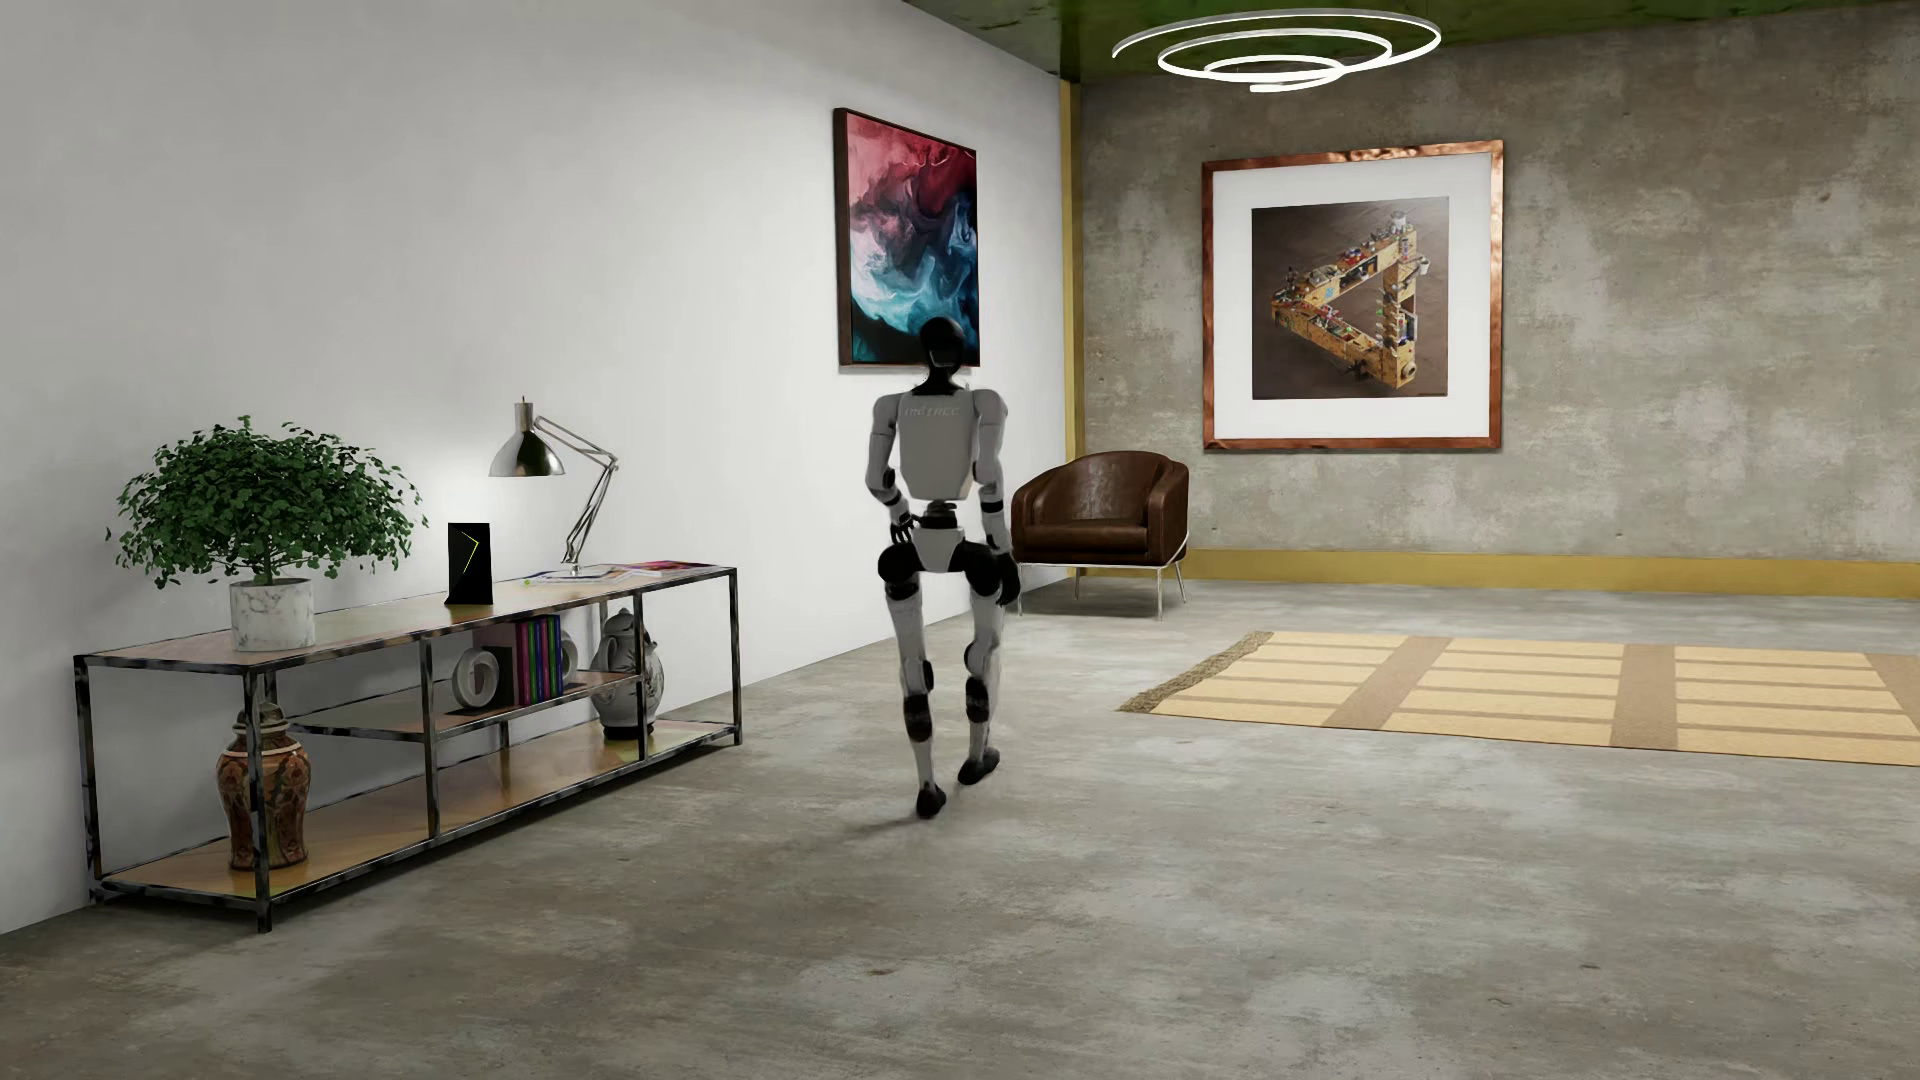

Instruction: Walk towards the armchair

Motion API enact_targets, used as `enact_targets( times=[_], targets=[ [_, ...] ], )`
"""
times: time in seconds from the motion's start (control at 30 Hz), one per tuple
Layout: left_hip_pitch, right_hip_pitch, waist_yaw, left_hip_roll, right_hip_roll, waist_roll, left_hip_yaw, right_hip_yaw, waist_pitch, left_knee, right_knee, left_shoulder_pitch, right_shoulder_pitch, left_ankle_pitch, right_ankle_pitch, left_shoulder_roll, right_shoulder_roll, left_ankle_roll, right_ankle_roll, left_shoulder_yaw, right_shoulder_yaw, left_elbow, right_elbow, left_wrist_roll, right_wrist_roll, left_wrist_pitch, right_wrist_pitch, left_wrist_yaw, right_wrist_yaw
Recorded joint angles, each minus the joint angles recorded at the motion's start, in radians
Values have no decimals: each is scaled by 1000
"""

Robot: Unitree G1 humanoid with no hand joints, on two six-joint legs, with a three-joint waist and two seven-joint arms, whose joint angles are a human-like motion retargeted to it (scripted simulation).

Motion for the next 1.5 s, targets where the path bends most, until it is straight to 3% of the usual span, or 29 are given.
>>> enact_targets(
  times=[0.03,0.07,0.13,0.17,0.2,0.23,0.27,0.3,0.33,0.37,0.4,0.47,0.53,0.6,0.67,0.73,0.8,0.87,0.9,0.93,1.0,1.13,1.2,1.27,1.3,1.37,1.4,1.43,1.5],
  targets=[
    [33,-1,-1,-7,12,4,-13,-40,-2,6,-27,-1,2,-12,-9,-3,-3,2,58,-14,0,12,-8,0,-14,16,-4,-1,6],
    [60,4,-5,-6,13,9,-27,-56,-3,22,5,6,0,-17,32,-10,-3,5,-37,-28,-4,29,-19,1,-25,27,-7,-1,-2],
    [99,75,-18,32,38,29,-63,-106,-7,92,3,40,-12,31,64,-18,22,-1,-322,-67,-47,99,-40,6,-18,61,-1,-12,-29],
    [77,113,-24,66,50,47,-73,-129,-5,203,14,64,-25,111,33,-23,37,-24,-340,-86,-80,154,-40,10,-11,79,10,-18,-57],
    [15,143,-28,100,53,64,-93,-156,-2,374,45,88,-45,216,-13,-26,48,-144,-339,-111,-116,225,-32,21,-4,115,23,-37,-72],
    [-71,180,-33,132,52,76,-122,-190,3,578,68,103,-68,333,-56,-21,55,-326,-339,-163,-149,300,-27,41,2,153,31,-92,-84],
    [-171,233,-40,177,50,83,-103,-228,8,773,66,114,-102,438,-92,-1,52,-388,-331,-237,-166,356,-29,79,-6,167,39,-187,-82],
    [-267,284,-39,260,53,89,-81,-258,13,922,62,124,-134,430,-125,24,43,-398,-318,-286,-178,386,-36,107,-11,162,34,-277,-87],
    [-358,330,-27,332,56,96,-79,-273,17,1020,60,144,-165,372,-153,39,32,-359,-303,-279,-193,391,-49,108,-9,167,26,-313,-106],
    [-443,375,-7,377,60,102,-73,-279,19,1063,52,177,-183,347,-175,41,12,-249,-288,-215,-205,379,-62,80,-8,179,2,-267,-125],
    [-520,412,18,404,63,105,-65,-278,21,1057,52,211,-212,329,-197,25,-4,-195,-272,-116,-211,357,-82,35,-4,187,-17,-171,-135],
    [-641,470,63,386,57,103,-78,-265,21,917,82,282,-257,262,-251,-3,-48,-170,-235,51,-195,320,-139,-28,5,177,-54,10,-146],
    [-692,527,94,376,52,98,-71,-248,13,595,100,329,-291,292,-304,-23,-95,-174,-192,112,-167,317,-204,-22,16,175,-84,76,-149],
    [-637,603,111,348,49,91,-64,-221,0,109,78,359,-321,384,-332,-43,-126,-200,-142,100,-149,344,-253,1,38,178,-84,-8,-153],
    [-579,673,115,328,20,81,-19,-185,-5,-86,80,376,-353,386,-331,-70,-146,-334,-94,75,-126,362,-272,35,58,188,-72,-152,-154],
    [-534,710,123,256,-70,61,11,-147,-5,-24,157,350,-327,474,-267,-109,-146,-109,-61,61,-142,394,-289,80,75,208,-52,-212,-176],
    [-452,648,132,192,-213,24,75,-86,-1,24,407,318,-270,357,-66,-151,-121,-87,-106,80,-139,416,-259,129,72,231,-10,-181,-193],
    [-328,469,124,139,-367,-16,146,4,3,-28,739,284,-280,290,170,-179,-133,-69,-213,121,-6,383,-161,138,32,222,3,-127,-81],
    [-290,376,110,110,-404,-36,170,53,10,-24,859,260,-279,254,88,-177,-150,-64,-250,111,53,366,-130,145,5,195,-15,-114,-2],
    [-260,285,92,87,-387,-50,176,108,15,-7,939,223,-257,214,7,-161,-144,-62,-265,89,62,357,-122,156,0,178,-24,-116,27],
    [-209,140,60,63,-300,-62,163,163,20,30,944,138,-165,140,-78,-116,-90,-69,-243,72,24,334,-136,168,25,154,-14,-125,-36],
    [-97,-1,10,44,-142,-48,127,87,11,39,473,43,-53,35,-143,-61,-46,-69,-223,128,35,156,-70,72,19,55,-4,5,-61],
    [-28,-11,1,36,-64,-36,105,22,-1,-6,136,12,-28,11,-48,-29,-38,-76,-173,108,53,97,-23,40,-1,29,-2,45,-16],
    [38,-2,4,25,-34,-25,87,-121,-11,-26,-60,-1,-10,-12,-39,-24,-46,-79,-49,92,70,75,7,9,-30,31,0,44,13],
    [71,-2,4,23,-40,-19,77,-164,-13,-18,-25,3,-6,-19,-6,-29,-49,-79,-88,88,67,77,10,-3,-33,38,0,47,19],
    [125,63,-5,55,-23,0,33,-212,-20,26,-13,31,2,14,37,-43,-35,-97,-368,53,28,119,4,1,-27,63,5,39,9],
    [123,106,-10,89,-6,16,12,-233,-22,102,-10,53,-3,69,27,-51,-21,-111,-419,32,-10,155,1,1,-17,79,14,35,-11],
    [84,141,-14,131,13,35,-9,-249,-21,242,10,85,-22,161,-12,-52,-6,-167,-415,6,-51,202,9,6,-5,100,24,19,-35],
    [-85,217,-24,204,40,61,-93,-295,-11,637,45,134,-85,378,-94,-30,18,-382,-408,-121,-121,313,26,57,-15,147,52,-86,-60]
  ],
)
